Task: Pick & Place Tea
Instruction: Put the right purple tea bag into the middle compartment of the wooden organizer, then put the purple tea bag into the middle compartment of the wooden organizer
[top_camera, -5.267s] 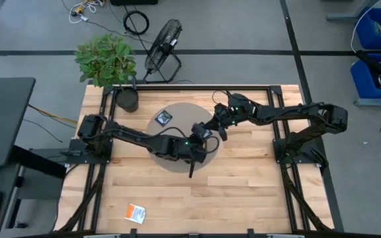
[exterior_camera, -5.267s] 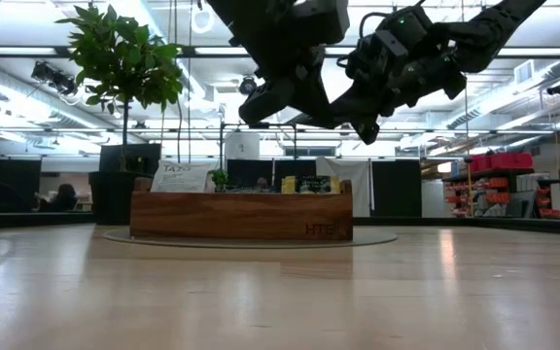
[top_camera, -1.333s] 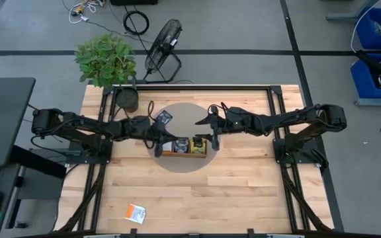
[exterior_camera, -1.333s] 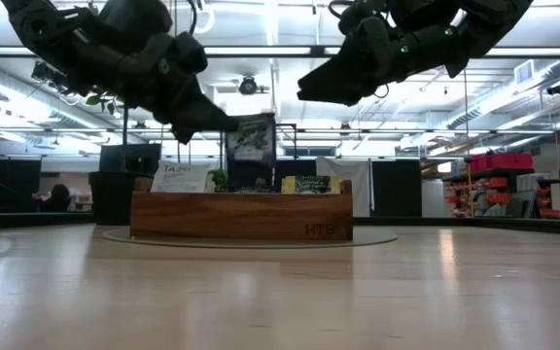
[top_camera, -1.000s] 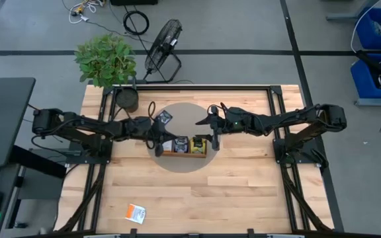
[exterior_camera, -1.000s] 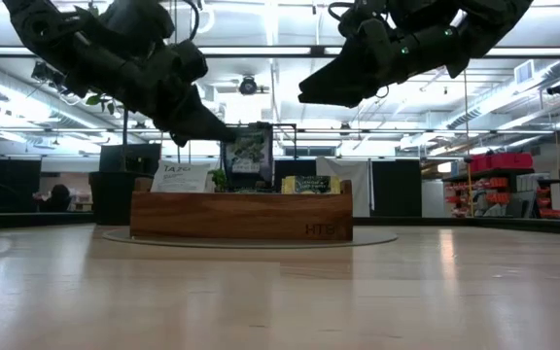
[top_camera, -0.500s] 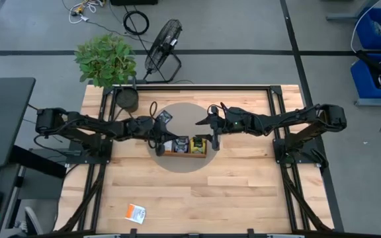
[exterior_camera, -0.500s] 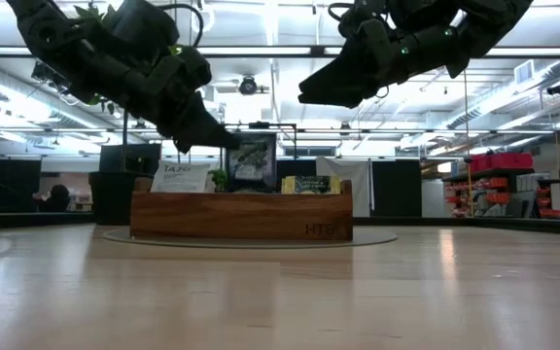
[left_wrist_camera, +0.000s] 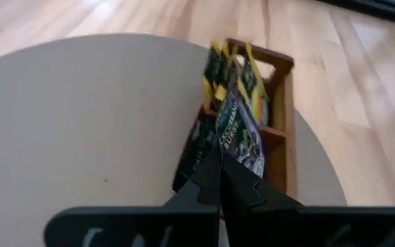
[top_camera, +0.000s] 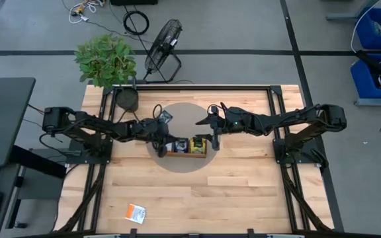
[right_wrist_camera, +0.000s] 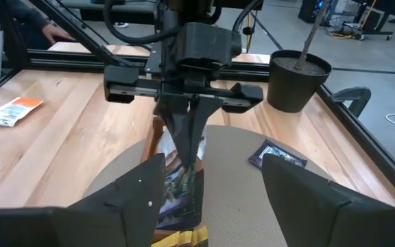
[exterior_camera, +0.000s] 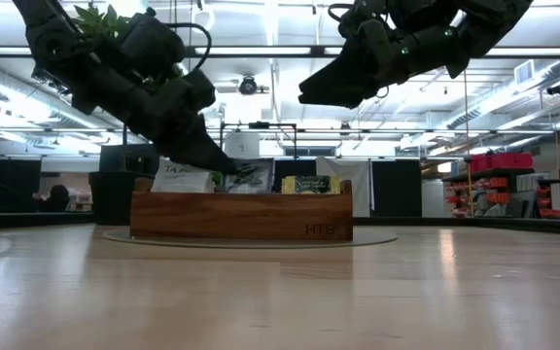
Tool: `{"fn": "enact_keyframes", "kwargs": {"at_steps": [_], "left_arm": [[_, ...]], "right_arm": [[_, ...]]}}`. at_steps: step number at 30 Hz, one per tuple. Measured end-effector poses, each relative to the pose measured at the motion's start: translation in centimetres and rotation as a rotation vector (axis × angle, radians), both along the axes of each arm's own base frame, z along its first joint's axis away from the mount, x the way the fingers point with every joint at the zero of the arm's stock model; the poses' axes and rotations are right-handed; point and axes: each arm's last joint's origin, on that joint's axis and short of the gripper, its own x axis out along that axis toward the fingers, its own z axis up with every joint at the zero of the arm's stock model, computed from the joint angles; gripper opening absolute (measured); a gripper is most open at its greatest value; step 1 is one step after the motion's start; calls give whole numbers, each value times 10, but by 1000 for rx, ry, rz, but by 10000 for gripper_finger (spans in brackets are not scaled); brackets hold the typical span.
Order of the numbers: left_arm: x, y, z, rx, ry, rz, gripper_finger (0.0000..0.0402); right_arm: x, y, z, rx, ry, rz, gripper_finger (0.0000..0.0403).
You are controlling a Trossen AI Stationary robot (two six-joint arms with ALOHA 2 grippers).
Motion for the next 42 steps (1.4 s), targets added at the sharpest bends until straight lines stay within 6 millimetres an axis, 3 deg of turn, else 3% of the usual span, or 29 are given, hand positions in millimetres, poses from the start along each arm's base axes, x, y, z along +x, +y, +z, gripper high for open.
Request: {"fn": "enact_keyframes", "kwargs": {"at_steps": [6,31,42], "left_arm": [[3,1,5,-2,-61,37,3],[1,1,1,-78,-23,85,53],[-3,8,30,12,-185,78,54]], "right_arm": [[0,0,0,0,0,0,251],[0,0,-1,-1,15,1,251],[-1,-1,-2,-12,25,-22,251]]}}
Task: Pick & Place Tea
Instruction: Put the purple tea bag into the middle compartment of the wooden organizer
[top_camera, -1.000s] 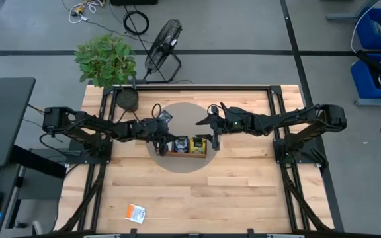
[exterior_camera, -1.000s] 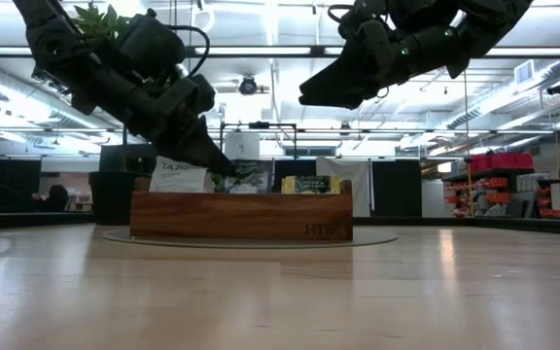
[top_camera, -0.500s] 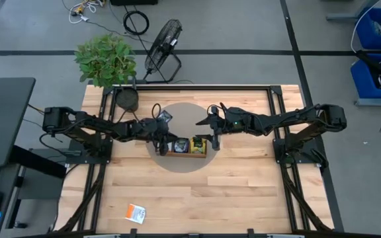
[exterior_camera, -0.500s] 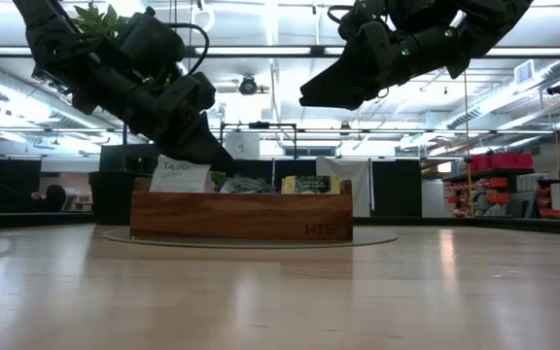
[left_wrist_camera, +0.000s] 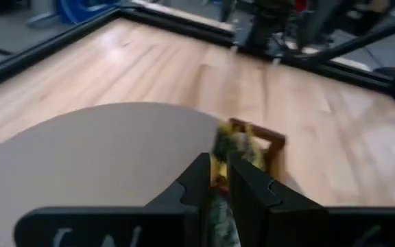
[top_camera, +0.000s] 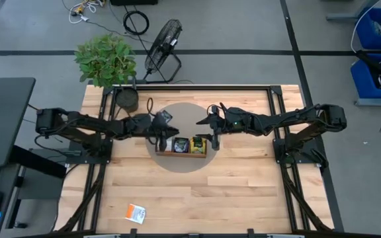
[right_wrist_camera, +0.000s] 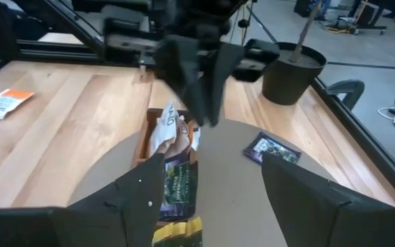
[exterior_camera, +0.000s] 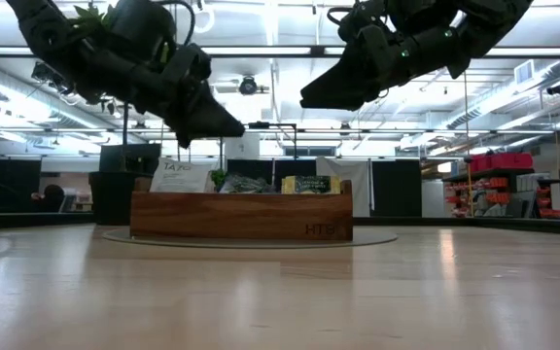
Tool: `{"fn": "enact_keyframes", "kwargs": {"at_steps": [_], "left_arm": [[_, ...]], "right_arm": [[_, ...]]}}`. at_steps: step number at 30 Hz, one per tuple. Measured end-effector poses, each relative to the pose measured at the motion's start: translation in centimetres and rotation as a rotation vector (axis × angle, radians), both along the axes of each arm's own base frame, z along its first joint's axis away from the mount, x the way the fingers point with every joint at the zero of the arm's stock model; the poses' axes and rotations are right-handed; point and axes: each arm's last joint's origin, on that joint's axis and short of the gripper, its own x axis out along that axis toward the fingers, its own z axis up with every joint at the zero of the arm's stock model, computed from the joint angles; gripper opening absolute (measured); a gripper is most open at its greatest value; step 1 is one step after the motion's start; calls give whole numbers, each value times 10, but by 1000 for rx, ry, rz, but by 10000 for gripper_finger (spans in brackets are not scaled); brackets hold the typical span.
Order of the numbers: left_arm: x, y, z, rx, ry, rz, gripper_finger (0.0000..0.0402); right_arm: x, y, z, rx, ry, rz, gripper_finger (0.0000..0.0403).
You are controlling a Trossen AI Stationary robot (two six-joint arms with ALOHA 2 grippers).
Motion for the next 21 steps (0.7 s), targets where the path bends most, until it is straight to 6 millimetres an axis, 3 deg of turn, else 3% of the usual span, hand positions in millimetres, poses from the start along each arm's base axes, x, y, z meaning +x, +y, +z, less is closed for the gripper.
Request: {"fn": "enact_keyframes", "kwargs": {"at_steps": [8,13,21], "left_arm": [[-21,32,11,3,44,116,54],[-34,55,4,-35,123,220,53],[-50,81,0,-161,120,182,73]], "right_arm": [[-7,-1,-11,7,-46,7,251],[-16,-5,-22,4,-85,-12,251],[-21,-5,-30,4,-69,-11,251]]}}
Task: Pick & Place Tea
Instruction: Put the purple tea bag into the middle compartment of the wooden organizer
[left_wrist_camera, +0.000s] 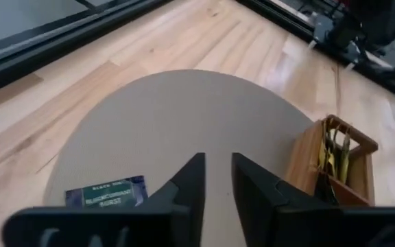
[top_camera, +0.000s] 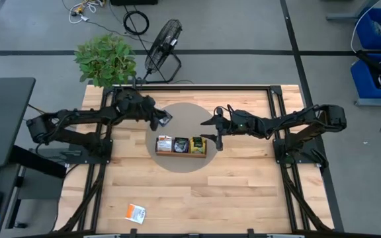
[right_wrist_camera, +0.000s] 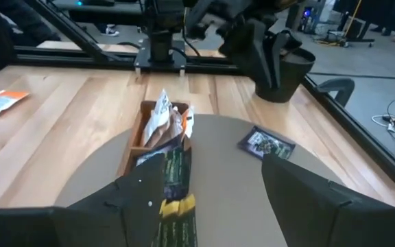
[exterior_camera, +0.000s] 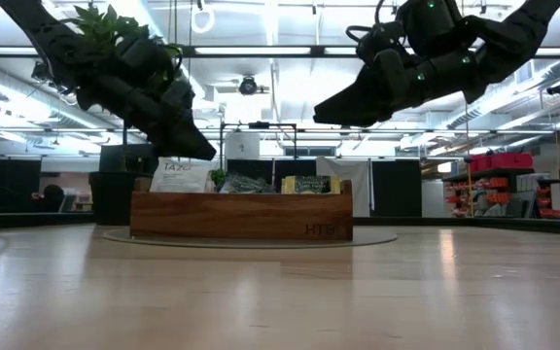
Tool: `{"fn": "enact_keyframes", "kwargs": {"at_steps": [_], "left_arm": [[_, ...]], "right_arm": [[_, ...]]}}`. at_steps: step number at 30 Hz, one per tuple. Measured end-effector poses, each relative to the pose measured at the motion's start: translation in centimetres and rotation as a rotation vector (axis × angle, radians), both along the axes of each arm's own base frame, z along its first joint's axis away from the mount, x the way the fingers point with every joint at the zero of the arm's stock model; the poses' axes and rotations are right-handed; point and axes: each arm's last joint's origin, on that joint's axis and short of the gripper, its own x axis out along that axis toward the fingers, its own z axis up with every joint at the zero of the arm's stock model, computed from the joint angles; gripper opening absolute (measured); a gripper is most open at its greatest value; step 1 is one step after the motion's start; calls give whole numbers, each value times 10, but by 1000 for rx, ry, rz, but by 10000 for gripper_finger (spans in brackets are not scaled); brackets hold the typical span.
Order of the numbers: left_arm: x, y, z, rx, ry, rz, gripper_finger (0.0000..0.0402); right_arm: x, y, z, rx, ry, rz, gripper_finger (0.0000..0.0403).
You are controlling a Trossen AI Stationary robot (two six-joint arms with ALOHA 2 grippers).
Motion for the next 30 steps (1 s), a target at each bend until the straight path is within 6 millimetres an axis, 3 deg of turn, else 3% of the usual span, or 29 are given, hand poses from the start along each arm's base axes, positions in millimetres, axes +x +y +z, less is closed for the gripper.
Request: {"fn": "enact_keyframes", "kwargs": {"at_steps": [13,18,30], "left_arm": [[-22,34,-8,-80,14,139,225],[-12,42,-8,-141,70,131,242],[26,61,-18,-104,273,60,243]], "right_arm": [[-6,-11,-6,-8,17,-28,251],[-6,-15,-6,-20,15,-41,251],[-7,-16,-6,-7,17,-22,251]]}}
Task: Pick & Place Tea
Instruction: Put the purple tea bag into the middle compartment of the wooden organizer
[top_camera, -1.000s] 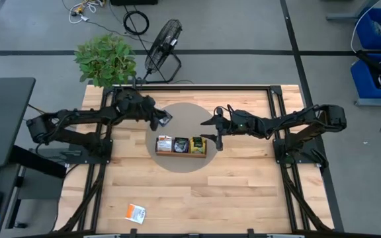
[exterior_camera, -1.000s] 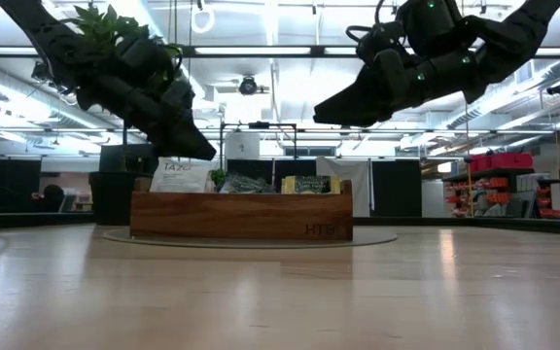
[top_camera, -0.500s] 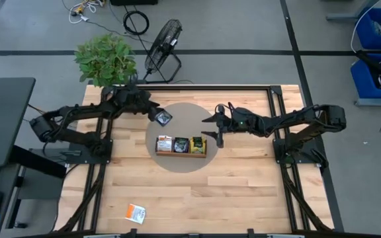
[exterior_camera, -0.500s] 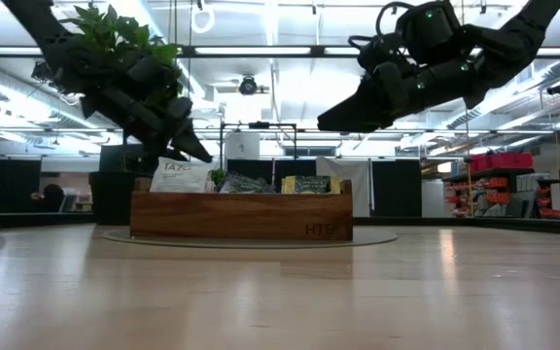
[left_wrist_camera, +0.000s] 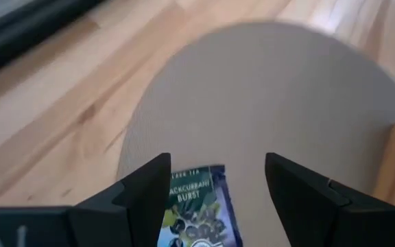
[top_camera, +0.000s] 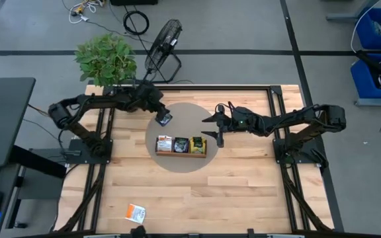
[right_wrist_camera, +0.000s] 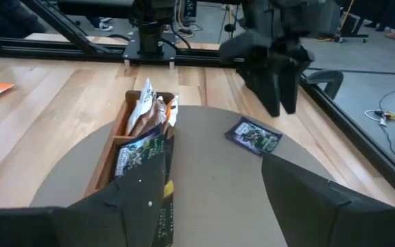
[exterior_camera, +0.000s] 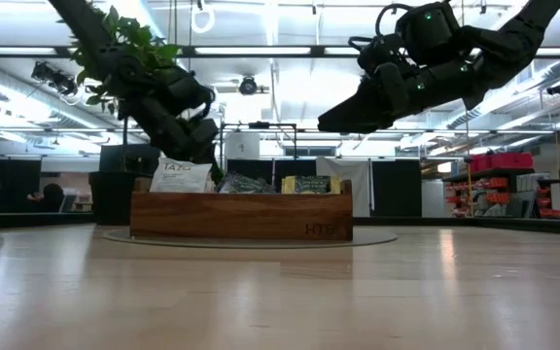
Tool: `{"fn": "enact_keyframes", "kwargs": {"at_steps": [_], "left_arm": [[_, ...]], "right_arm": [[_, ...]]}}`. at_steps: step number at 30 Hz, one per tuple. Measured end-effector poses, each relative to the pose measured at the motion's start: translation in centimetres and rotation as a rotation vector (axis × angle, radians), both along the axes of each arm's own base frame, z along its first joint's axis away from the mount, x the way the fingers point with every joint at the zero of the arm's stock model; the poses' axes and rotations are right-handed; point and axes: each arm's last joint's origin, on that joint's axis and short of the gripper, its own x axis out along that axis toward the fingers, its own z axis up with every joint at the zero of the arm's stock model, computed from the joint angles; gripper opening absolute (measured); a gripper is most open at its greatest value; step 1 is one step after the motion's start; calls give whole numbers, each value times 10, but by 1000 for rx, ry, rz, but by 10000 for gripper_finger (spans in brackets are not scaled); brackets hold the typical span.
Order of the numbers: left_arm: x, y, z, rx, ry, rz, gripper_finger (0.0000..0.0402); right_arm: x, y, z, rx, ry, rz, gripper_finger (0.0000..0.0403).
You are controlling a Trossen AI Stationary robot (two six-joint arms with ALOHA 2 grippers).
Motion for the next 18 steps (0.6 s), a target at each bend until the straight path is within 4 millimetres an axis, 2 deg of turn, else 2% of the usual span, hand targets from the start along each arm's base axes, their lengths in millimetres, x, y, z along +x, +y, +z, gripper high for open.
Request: {"fn": "enact_keyframes", "kwargs": {"at_steps": [7,14,18], "left_arm": [[14,18,-13,3,93,-10,243],[18,24,-19,-9,243,-30,243],[18,24,-18,-3,267,-52,243]], "right_arm": [[0,0,0,0,0,1,251],[0,1,-1,18,13,23,251],[-1,1,-3,25,25,21,251]]}}
